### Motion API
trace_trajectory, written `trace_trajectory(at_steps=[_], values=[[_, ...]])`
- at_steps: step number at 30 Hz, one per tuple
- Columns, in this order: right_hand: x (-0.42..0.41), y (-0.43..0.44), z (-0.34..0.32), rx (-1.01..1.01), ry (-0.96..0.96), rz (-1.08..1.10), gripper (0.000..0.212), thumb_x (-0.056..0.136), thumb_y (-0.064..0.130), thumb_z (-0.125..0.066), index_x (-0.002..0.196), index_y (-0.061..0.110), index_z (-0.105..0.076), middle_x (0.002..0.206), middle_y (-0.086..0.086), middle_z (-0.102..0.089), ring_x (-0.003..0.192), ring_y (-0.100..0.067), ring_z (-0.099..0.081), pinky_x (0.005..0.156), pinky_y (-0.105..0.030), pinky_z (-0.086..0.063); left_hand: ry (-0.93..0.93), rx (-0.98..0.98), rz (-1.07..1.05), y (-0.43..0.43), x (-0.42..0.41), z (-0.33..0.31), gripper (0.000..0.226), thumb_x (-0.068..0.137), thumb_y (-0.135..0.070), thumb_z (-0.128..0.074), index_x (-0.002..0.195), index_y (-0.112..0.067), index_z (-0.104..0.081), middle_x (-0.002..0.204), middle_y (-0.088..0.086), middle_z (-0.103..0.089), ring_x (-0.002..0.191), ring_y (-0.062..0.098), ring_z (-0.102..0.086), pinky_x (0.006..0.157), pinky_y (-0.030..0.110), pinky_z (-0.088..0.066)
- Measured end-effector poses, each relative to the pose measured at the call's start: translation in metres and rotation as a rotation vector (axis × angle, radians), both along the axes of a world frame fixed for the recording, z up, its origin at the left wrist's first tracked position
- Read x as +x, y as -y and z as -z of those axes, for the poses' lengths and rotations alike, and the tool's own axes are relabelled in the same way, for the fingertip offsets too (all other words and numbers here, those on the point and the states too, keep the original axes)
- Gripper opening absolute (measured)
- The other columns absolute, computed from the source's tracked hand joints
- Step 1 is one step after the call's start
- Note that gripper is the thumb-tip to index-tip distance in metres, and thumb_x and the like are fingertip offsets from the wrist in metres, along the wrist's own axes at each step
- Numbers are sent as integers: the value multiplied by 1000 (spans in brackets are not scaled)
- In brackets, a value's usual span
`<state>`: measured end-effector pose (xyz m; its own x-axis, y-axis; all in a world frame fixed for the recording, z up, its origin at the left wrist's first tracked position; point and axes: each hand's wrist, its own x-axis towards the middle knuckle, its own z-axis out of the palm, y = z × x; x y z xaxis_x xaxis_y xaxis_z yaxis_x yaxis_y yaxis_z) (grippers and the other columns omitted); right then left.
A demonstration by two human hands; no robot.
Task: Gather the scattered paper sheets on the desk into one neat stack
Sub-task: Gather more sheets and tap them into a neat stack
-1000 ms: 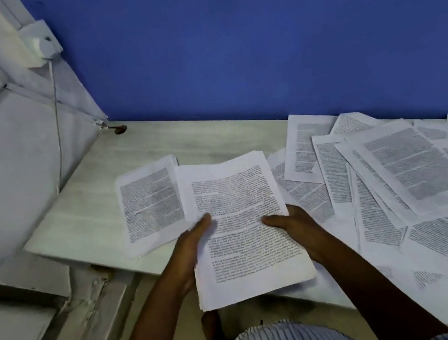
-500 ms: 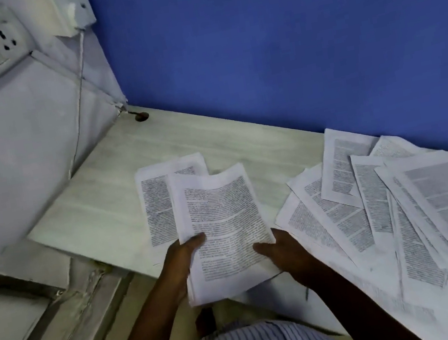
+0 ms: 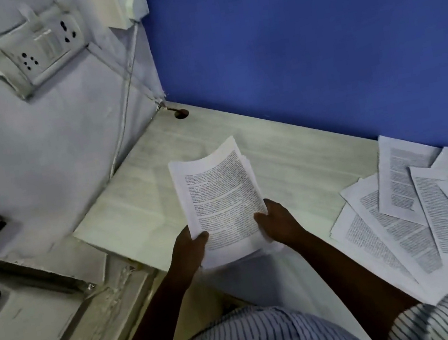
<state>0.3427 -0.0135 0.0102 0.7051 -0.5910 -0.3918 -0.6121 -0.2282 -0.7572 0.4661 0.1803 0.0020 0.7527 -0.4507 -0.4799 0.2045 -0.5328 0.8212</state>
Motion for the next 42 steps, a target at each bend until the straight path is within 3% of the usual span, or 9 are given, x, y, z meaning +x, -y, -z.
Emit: trace_trajectory(at_steps=[3, 7, 10, 18, 26, 32, 34, 38, 42], values=[[1, 3, 26, -89, -159, 0, 29, 92, 19, -52, 118, 8, -54, 117, -14, -64, 101, -33, -64, 81, -38, -54, 27, 112, 40, 2, 12, 6, 42, 85, -26, -64, 124, -9, -58, 119, 11, -66, 99, 30, -66, 89, 45, -57], [-31, 0, 44, -269, -235, 19, 33, 89, 21, -59, 120, 11, -52, 119, -10, -58, 111, -30, -58, 87, -35, -47, 258, 286, -16, -4, 10, 10, 44, 89, -17, -63, 130, -3, -53, 130, 17, -58, 119, 35, -55, 100, 41, -44], [-66, -7, 48, -318, -192, 136, 34, 90, 25, -65, 121, 12, -56, 116, -8, -57, 108, -26, -59, 87, -37, -49, 402, 252, 41, -4, 4, 16, 44, 92, -16, -63, 133, -5, -55, 132, 16, -58, 121, 33, -56, 103, 42, -44], [-171, -11, 46, -320, -194, 495, 29, 87, 26, -71, 113, 17, -64, 112, -4, -58, 108, -24, -60, 86, -37, -52, 399, 52, 407, 77, -42, 14, 33, 93, -14, -63, 127, -12, -61, 125, 8, -62, 111, 23, -61, 90, 32, -46], [-253, 13, 44, -494, -406, 552, 62, 75, 38, -79, 126, 12, -55, 130, -9, -53, 119, -32, -53, 91, -45, -50, 209, 151, 756, 166, -134, 19, 38, 87, -25, -67, 123, -14, -57, 122, 4, -63, 111, 26, -61, 90, 30, -45], [-286, 58, 51, -556, -567, 380, 97, 73, 62, -74, 146, 11, -36, 159, -17, -29, 148, -36, -25, 115, -56, -30, -30, 267, 723, 189, -181, 29, 66, 76, -41, -69, 134, -15, -50, 113, 7, -70, 102, 27, -69, 93, 40, -56], [-287, 72, 55, -561, -565, 298, 99, 78, 65, -68, 151, 11, -29, 163, -17, -21, 151, -35, -17, 118, -54, -25, -91, 239, 654, 194, -191, 30, 57, 79, -36, -71, 128, -14, -50, 102, 7, -70, 93, 27, -71, 87, 43, -59], [-291, 96, 62, -578, -528, 192, 92, 80, 67, -61, 147, 10, -34, 158, -19, -28, 142, -38, -34, 106, -53, -40, -278, 155, 462, 208, -216, 29, 37, 89, -20, -71, 118, -13, -51, 100, 14, -69, 86, 29, -70, 83, 42, -59], [-295, 117, 64, -674, -504, 92, 78, 80, 65, -55, 133, 9, -47, 134, -17, -51, 113, -38, -53, 81, -46, -52, -417, 117, 308, 225, -230, 23, 14, 93, -12, -65, 82, -5, -61, 85, 17, -62, 68, 25, -60, 68, 34, -54]])
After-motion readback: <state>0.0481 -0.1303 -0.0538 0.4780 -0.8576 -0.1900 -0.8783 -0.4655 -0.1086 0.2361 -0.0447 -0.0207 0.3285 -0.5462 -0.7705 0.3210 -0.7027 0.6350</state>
